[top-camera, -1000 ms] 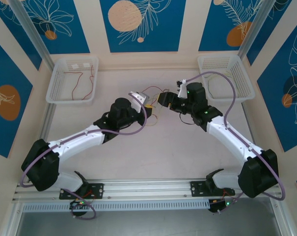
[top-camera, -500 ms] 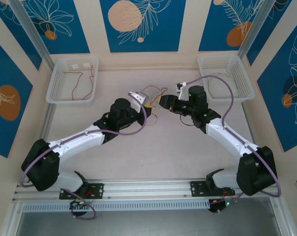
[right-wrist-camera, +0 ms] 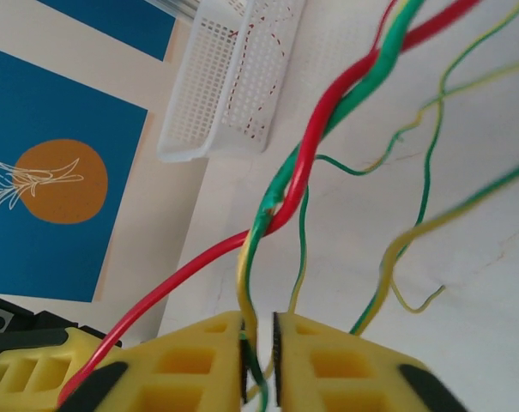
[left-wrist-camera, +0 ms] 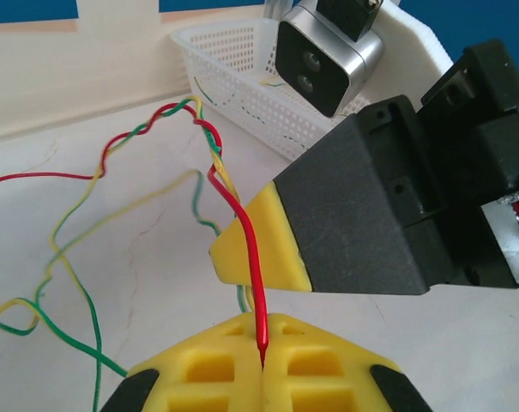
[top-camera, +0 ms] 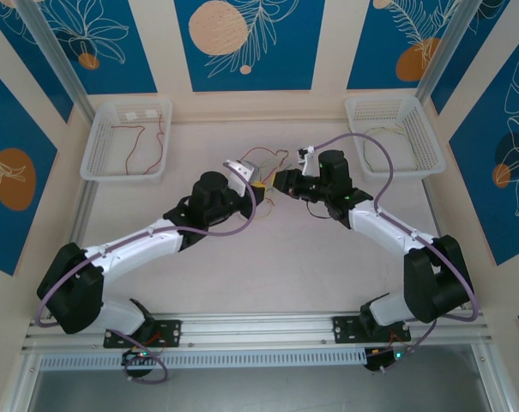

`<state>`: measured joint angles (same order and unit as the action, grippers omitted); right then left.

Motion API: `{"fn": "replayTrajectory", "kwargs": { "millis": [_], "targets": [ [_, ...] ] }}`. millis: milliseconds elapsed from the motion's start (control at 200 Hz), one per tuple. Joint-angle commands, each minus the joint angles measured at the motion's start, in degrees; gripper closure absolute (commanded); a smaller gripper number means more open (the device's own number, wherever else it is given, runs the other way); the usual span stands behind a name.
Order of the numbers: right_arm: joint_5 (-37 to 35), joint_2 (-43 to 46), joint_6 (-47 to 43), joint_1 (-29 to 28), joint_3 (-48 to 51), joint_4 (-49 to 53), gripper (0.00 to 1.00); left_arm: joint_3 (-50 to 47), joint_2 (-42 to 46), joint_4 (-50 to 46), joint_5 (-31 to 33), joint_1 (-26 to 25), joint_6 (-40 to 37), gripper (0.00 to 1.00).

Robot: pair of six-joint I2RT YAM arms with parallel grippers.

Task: Untangle the cables

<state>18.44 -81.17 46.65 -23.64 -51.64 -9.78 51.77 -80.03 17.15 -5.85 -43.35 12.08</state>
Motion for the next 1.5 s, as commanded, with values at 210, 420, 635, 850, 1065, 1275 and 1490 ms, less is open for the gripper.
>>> {"fn": "replayTrajectory", "kwargs": {
  "millis": [210, 420, 635, 850, 1065, 1275, 1490],
  "targets": [
    [-6.05, 1.93, -3.08, 0.33, -1.19, 5.44, 0.98, -2.51, 5.20, 2.09, 5.81, 0.84, 0.37, 1.00],
    [-8.39, 1.91, -4.38, 1.88, -0.49, 9.73, 1.00, -5.96, 9.35, 3.04, 9.54, 2.72, 0.84, 1.00],
    [-12.52, 1.45, -6.46, 3.51, -1.00, 15.52, 1.00, -9.84, 14.50, 2.87, 14.98, 5.18, 1.52, 1.00],
    [-12.81, 1.45, -7.37, 6.47, -0.92, 18.28, 1.00, -13.19, 19.12, 1.58, 17.12, 8.95, 3.04, 1.00],
    [-14.33, 1.02, -6.93, 8.78, -0.55, 20.70, 1.00, -14.79, 22.46, -0.90, 18.45, 12.00, 3.32, 1.00],
    [-16.93, 0.39, -8.00, 9.67, -1.46, 24.32, 1.00, -16.05, 25.00, -1.24, 15.79, 14.64, 3.20, 1.00],
    [-19.39, 0.33, -9.38, 8.61, -2.56, 24.77, 1.00, -15.76, 25.45, -1.94, 15.97, 15.21, 2.51, 1.00]
  ]
}}
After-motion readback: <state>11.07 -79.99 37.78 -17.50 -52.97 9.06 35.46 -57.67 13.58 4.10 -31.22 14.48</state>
